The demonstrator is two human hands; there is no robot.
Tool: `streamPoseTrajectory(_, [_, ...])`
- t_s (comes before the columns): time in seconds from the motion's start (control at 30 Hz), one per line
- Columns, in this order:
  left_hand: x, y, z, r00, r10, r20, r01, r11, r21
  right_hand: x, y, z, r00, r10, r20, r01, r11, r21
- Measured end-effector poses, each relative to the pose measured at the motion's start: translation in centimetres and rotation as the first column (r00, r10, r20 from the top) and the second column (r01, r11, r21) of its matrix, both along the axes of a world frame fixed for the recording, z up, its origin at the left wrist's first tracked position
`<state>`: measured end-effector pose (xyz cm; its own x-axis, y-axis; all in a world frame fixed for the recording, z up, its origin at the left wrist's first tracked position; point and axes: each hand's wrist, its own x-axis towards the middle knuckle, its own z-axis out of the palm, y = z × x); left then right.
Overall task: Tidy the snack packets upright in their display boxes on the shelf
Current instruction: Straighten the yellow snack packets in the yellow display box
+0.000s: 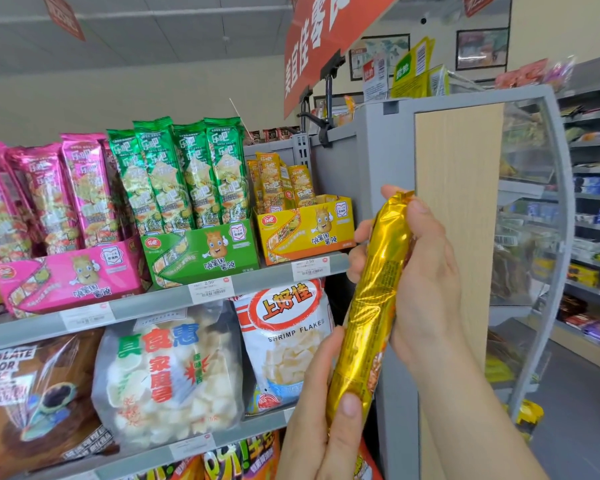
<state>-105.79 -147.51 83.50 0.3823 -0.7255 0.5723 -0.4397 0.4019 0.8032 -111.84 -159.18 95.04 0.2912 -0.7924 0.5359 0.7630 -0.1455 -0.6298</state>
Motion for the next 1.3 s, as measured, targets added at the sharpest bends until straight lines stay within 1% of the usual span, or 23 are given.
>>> streamPoseTrajectory(0.03, [0.0, 0.0, 0.1, 1.000, 0.002, 0.002, -0.002, 1.000, 0.001, -0.1, 0.0, 0.0, 0.999, 0.048, 0.015, -0.048, 0.999, -0.007])
streamPoseTrajectory(0.07, [-0.1, -0.1, 0.2, 1.000, 0.006, -0.014, -0.006, 1.000, -0.030, -0.2, 0.0, 0.0, 0.995, 0.097, 0.012, -0.096, 0.995, -0.023])
streamPoseTrajectory(0.13, [-0.1, -0.3, 1.0, 0.991, -0.012, -0.130, 0.003, 0.998, -0.070, 0.0, 0.4, -0.3, 0.983, 0.175, -0.048, -0.178, 0.982, -0.060])
streamPoseTrajectory(0.17, [-0.1, -0.4, 1.4, 0.978, -0.039, -0.203, 0.022, 0.996, -0.085, 0.1, 0.6, -0.7, 0.975, 0.196, -0.104, -0.205, 0.975, -0.090])
streamPoseTrajectory(0.23, [0.1, -0.7, 2.8, 0.946, -0.061, -0.319, 0.020, 0.992, -0.128, 0.5, 1.3, -1.8, 0.947, 0.180, -0.267, -0.230, 0.959, -0.166])
streamPoseTrajectory(0.27, [0.4, -0.9, 3.3, 0.938, -0.044, -0.344, -0.003, 0.991, -0.135, 0.6, 1.7, -2.4, 0.921, 0.168, -0.351, -0.249, 0.948, -0.198])
streamPoseTrajectory(0.3, [0.7, -0.9, 3.8, 0.941, -0.005, -0.338, -0.040, 0.991, -0.125, 0.7, 2.0, -3.0, 0.891, 0.170, -0.420, -0.278, 0.937, -0.212])
streamPoseTrajectory(0.37, [1.4, -0.8, 4.6, 0.951, 0.129, -0.281, -0.151, 0.987, -0.059, 0.7, 2.4, -4.0, 0.848, 0.208, -0.487, -0.346, 0.914, -0.211])
streamPoseTrajectory(0.43, [2.3, -0.8, 4.8, 0.956, 0.227, -0.184, -0.235, 0.972, -0.023, 0.8, 2.3, -4.6, 0.840, 0.233, -0.490, -0.371, 0.906, -0.204])
streamPoseTrajectory(0.53, [3.4, -1.0, 5.4, 0.974, 0.225, -0.028, -0.226, 0.973, -0.055, 0.7, 1.9, -4.8, 0.873, 0.143, -0.466, -0.296, 0.915, -0.274])
streamPoseTrajectory(0.6, [4.3, -1.3, 6.2, 0.964, 0.245, 0.106, -0.234, 0.967, -0.103, 0.8, 1.7, -4.7, 0.879, 0.063, -0.473, -0.249, 0.906, -0.343])
streamPoseTrajectory(0.67, [5.3, -1.6, 7.5, 0.957, 0.257, 0.136, -0.236, 0.960, -0.151, 1.2, 1.6, -4.9, 0.865, -0.028, -0.501, -0.214, 0.883, -0.418])
streamPoseTrajectory(0.73, [6.1, -2.0, 9.0, 0.958, 0.239, 0.160, -0.218, 0.966, -0.141, 1.9, 1.5, -5.1, 0.857, -0.132, -0.497, -0.149, 0.861, -0.486])
streamPoseTrajectory(0.8, [6.6, -2.7, 10.6, 0.953, 0.236, 0.192, -0.213, 0.968, -0.135, 2.4, 1.0, -4.9, 0.878, -0.172, -0.446, -0.076, 0.870, -0.486])
streamPoseTrajectory(0.87, [7.0, -3.6, 12.6, 0.940, 0.274, 0.203, -0.236, 0.953, -0.192, 3.0, 0.2, -4.3, 0.900, -0.184, -0.396, -0.012, 0.896, -0.444])
streamPoseTrajectory(0.93, [7.6, -5.0, 15.0, 0.932, 0.305, 0.197, -0.253, 0.934, -0.250, 4.0, -0.9, -3.3, 0.901, -0.257, -0.350, 0.077, 0.888, -0.453])
streamPoseTrajectory(0.97, [8.0, -5.9, 16.4, 0.917, 0.330, 0.225, -0.264, 0.924, -0.278, 4.5, -1.5, -2.6, 0.891, -0.311, -0.330, 0.126, 0.869, -0.479])
streamPoseTrajectory(1.0, [8.4, -6.8, 17.9, 0.887, 0.367, 0.281, -0.280, 0.910, -0.305, 5.2, -2.1, -1.7, 0.870, -0.379, -0.316, 0.178, 0.839, -0.515])
streamPoseTrajectory(1.07, [9.1, -8.7, 20.9, 0.785, 0.468, 0.406, -0.341, 0.873, -0.348, 6.4, -3.6, 0.3, 0.793, -0.532, -0.295, 0.285, 0.753, -0.593])
streamPoseTrajectory(1.17, [10.0, -11.8, 24.4, 0.627, 0.596, 0.502, -0.455, 0.803, -0.386, 7.9, -6.2, 3.0, 0.604, -0.737, -0.302, 0.407, 0.612, -0.678])
streamPoseTrajectory(1.23, [10.7, -14.0, 25.2, 0.569, 0.627, 0.531, -0.517, 0.776, -0.362, 8.8, -7.3, 4.3, 0.494, -0.795, -0.352, 0.403, 0.568, -0.717])
streamPoseTrajectory(1.3, [11.6, -16.0, 24.9, 0.533, 0.634, 0.560, -0.570, 0.758, -0.316, 9.8, -8.0, 4.9, 0.414, -0.812, -0.411, 0.352, 0.560, -0.750])
